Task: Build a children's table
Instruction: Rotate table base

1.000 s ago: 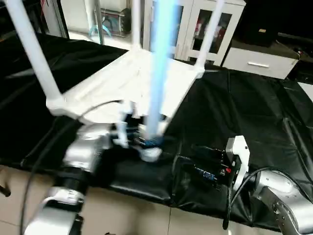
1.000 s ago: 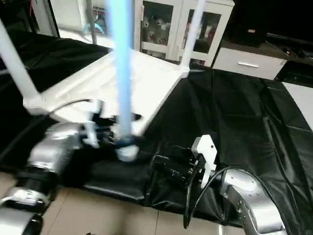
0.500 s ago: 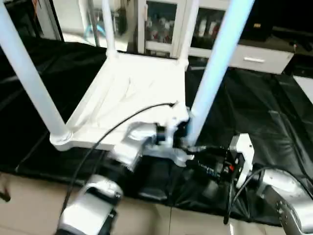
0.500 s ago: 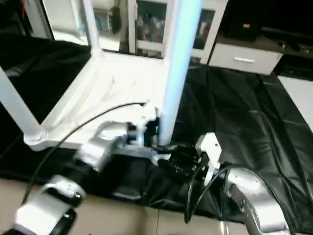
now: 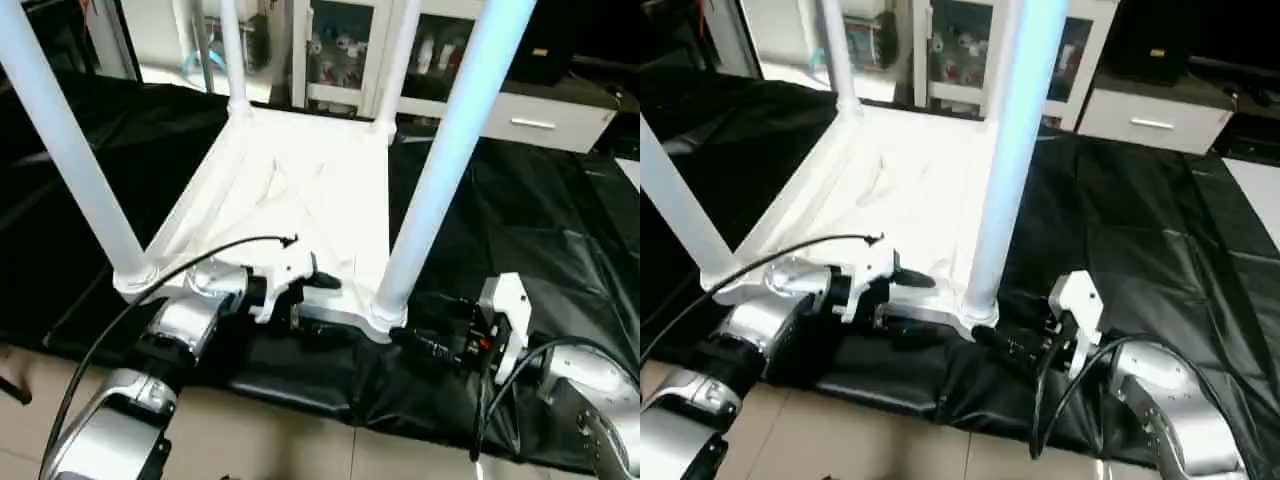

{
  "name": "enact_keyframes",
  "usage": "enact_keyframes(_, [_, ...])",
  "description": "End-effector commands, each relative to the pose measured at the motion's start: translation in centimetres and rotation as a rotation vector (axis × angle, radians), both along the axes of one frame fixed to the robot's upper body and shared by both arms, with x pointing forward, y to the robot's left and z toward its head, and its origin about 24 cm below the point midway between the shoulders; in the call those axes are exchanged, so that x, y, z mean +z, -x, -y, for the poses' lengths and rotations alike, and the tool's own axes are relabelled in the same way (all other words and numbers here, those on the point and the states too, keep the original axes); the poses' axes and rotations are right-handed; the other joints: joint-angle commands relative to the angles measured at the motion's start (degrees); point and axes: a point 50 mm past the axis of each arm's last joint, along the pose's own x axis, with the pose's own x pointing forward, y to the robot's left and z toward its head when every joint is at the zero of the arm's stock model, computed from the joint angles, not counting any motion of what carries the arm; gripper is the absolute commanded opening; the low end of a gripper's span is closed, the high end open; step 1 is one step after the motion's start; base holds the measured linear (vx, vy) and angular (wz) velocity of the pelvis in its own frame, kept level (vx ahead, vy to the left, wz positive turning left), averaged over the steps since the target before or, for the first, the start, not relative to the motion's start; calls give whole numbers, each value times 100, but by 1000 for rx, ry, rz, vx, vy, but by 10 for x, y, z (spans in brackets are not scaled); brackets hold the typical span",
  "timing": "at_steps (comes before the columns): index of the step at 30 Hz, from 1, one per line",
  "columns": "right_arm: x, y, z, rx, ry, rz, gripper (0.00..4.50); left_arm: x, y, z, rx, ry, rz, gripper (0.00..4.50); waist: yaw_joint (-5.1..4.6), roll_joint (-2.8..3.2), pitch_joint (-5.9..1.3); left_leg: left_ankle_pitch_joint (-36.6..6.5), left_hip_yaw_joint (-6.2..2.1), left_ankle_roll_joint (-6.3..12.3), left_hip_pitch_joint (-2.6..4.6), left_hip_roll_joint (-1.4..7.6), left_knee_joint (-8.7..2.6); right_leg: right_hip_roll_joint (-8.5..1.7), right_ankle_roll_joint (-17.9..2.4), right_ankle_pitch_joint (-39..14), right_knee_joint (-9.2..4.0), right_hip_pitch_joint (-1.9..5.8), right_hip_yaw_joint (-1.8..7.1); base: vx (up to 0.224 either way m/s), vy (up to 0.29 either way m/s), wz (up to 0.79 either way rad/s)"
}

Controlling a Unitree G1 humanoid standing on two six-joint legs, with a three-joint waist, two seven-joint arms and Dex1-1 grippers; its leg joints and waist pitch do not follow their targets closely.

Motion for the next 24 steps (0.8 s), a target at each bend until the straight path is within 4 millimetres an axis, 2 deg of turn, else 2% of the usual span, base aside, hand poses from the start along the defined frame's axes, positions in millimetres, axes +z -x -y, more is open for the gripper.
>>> enact_keyframes(1, [5, -2, 7, -6, 18, 16, 355, -3, -4, -3, 47, -42, 4, 448, -7, -55, -299, -1772, 34, 231, -22, 31, -469, -182, -958, -2141, -439, 278, 125, 0, 0, 0])
enact_keyframes(2, [5, -3, 7, -5, 20, 17, 355, -3, -4, -3, 50, -34, -6, 448, -5, -66, -300, -1801, 30, 206, -21, 27, -466, -194, -867, -2387, -463, 266, 129, 0, 0, 0])
enact_keyframes(3, [5, -3, 8, -4, 23, 17, 355, -2, -4, -3, 51, -29, -12, 420, -6, -60, -289, -1836, 28, 198, -9, 25, -465, -198, -796, -2608, -491, 241, 130, 0, 0, 0])
enact_keyframes(6, [6, -4, 9, -1, 28, 19, 355, -3, -6, -2, 43, -42, -12, 412, -25, -62, -297, -1787, 15, 196, -28, 20, -467, -189, -717, -2690, -510, 238, 123, 0, 0, 0])
enact_keyframes(9, [6, -3, 10, 1, 33, 20, 355, -3, -8, -2, 14, -75, -8, 387, -39, -59, -306, -1776, 9, 207, -34, 21, -467, -183, -751, -2554, -504, 239, 119, 0, 0, 0])
enact_keyframes(11, [6, -3, 11, 2, 37, 20, 355, 0, -8, -3, -14, -85, -10, 378, -36, -52, -314, -1674, 13, 233, -40, 30, -467, -182, -867, -2247, -466, 247, 130, 0, 0, 0])
enact_keyframes(15, [5, -3, 14, -1, 41, 20, 355, 6, -9, 0, -54, -69, -6, 331, -28, -35, -333, -1528, 23, 266, -43, 39, -454, -185, -1096, -1769, -411, 269, 132, 0, 0, 0])
enact_keyframes(17, [5, -3, 14, -1, 42, 20, 355, 7, -10, 1, -61, -63, -4, 316, -26, -44, -334, -1479, 35, 299, -46, 31, -442, -183, -1157, -1650, -407, 274, 133, 0, 0, 0])
enact_keyframes(19, [4, -3, 13, 0, 43, 19, 355, 7, -10, 3, -75, -74, -1, 307, -23, -42, -335, -1460, 36, 320, -49, 29, -442, -180, -1165, -1645, -406, 277, 128, 0, 0, 0])
enact_keyframes(21, [4, -3, 13, 1, 42, 18, 355, 6, -10, 4, -80, -81, 0, 279, -17, -40, -333, -1464, 32, 319, -47, 40, -445, -186, -1182, -1617, -399, 283, 129, 0, 0, 0])
enact_keyframes(24, [4, -3, 12, 3, 42, 18, 355, 6, -11, 5, -80, -81, 4, 256, -8, -52, -326, -1531, 34, 314, -44, 39, -448, -194, -1142, -1777, -414, 282, 129, 0, 0, 0])
